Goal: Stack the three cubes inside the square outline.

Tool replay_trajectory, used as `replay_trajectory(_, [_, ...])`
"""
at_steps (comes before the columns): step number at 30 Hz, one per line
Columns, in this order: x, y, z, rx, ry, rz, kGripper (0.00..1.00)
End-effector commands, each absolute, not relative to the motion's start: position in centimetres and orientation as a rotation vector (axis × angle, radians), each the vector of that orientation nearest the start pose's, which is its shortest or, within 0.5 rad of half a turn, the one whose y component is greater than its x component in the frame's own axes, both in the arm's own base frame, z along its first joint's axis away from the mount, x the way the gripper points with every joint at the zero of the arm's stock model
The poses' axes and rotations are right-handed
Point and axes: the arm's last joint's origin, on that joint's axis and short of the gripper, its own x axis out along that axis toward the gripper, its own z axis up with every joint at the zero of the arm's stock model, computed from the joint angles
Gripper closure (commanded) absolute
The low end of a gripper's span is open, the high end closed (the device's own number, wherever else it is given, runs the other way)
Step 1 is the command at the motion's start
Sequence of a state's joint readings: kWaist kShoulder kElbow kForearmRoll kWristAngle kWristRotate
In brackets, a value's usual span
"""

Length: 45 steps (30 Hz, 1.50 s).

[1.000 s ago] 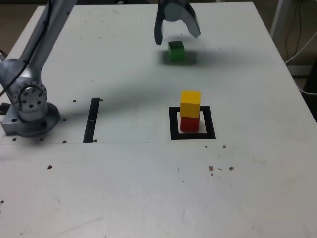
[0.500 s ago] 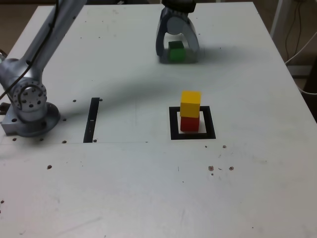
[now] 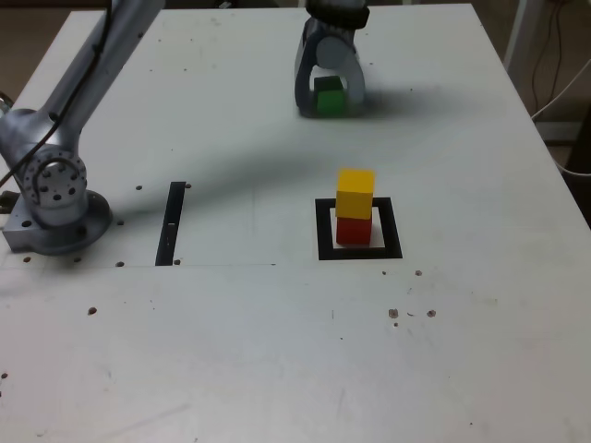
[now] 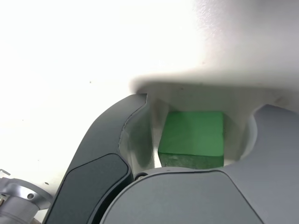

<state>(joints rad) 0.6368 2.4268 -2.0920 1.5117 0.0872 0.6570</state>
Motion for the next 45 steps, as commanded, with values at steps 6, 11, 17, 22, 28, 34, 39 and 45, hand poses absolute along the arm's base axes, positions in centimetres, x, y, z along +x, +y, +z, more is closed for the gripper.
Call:
replay_trajectory(6, [36.2, 27.3, 20.6, -0.054, 1.836, -0.102, 0.61])
replay_trajectory(11, [36.2, 27.3, 20.8, -0.055, 1.834, -0.100, 0.61])
replay_trajectory(17, [36.2, 27.2, 20.9, -0.056, 1.832, -0.098, 0.61])
replay_trajectory(22, [36.1, 27.0, 21.4, -0.050, 1.827, -0.095, 0.61])
replay_trajectory(28, [35.8, 25.8, 23.3, -0.035, 1.817, -0.096, 0.61])
replay_trajectory(34, [35.7, 23.2, 25.9, -0.001, 1.806, -0.090, 0.61])
replay_trajectory(39, [35.4, 20.2, 27.5, 0.029, 1.803, -0.085, 0.61])
replay_trajectory(45, [34.9, 16.3, 29.4, 0.062, 1.792, -0.096, 0.61])
